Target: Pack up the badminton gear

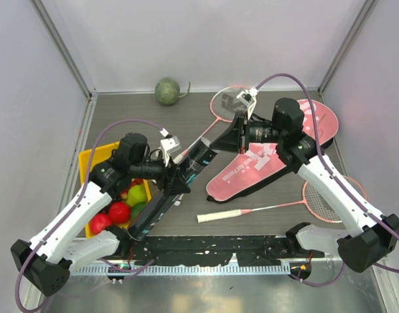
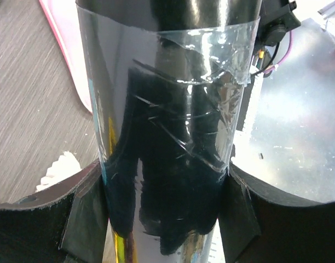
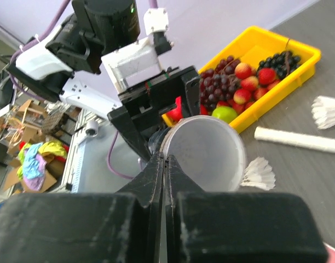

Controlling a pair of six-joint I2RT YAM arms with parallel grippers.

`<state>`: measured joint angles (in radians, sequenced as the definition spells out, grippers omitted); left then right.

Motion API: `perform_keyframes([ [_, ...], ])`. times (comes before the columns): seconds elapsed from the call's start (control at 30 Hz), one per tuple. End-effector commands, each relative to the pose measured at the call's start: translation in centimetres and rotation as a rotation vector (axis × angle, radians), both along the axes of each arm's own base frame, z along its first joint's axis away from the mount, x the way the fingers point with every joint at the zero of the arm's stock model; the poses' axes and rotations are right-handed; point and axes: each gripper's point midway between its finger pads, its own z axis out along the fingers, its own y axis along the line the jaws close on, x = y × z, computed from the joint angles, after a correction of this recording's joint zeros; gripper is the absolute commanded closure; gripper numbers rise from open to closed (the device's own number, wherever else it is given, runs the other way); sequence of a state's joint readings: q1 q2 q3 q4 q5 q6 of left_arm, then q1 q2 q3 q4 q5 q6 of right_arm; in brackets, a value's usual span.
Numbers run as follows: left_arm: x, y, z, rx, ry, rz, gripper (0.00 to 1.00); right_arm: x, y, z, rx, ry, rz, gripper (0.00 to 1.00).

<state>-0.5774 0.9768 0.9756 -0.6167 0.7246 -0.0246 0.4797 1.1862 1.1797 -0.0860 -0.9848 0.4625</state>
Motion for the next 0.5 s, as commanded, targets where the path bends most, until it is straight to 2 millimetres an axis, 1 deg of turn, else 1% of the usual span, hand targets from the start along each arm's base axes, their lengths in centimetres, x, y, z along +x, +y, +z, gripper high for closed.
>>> perform_keyframes([
  [0.0, -2.8, 1.5, -0.6, 0.032, 0.004, -0.072, 1.0, 2.8, -2.2, 5.0, 0.093, -0.161, -0.166, 0.95],
  [0.1, -2.7, 1.6, -0.6, 0.038, 0.006, -0.062, 1.0, 2.4, -2.2, 5.7, 0.12, -0.167, -0.153, 0.95],
  [0.2, -2.5, 1.5, -0.3, 0.031, 0.002, -0.053, 1.0, 2.0, -2.3, 5.9, 0.125, -0.18, -0.147, 0.95],
  [0.27, -2.2, 1.5, -0.2, 0.035, 0.0, -0.036, 1.0, 2.2, -2.4, 5.9, 0.118, -0.185, -0.163, 0.95],
  [0.33, -1.9, 1.7, 0.1, 0.043, -0.013, -0.016, 1.0, 2.5, -2.7, 6.0, 0.112, -0.187, -0.195, 0.95],
  [0.4, -1.6, 1.9, 0.3, 0.053, -0.031, 0.007, 1.0, 3.4, -3.2, 6.0, 0.105, -0.181, -0.26, 0.95],
  [0.47, -1.2, 2.2, 0.9, 0.048, -0.08, 0.03, 1.0, 4.6, -3.9, 6.4, 0.104, -0.195, -0.341, 0.95],
])
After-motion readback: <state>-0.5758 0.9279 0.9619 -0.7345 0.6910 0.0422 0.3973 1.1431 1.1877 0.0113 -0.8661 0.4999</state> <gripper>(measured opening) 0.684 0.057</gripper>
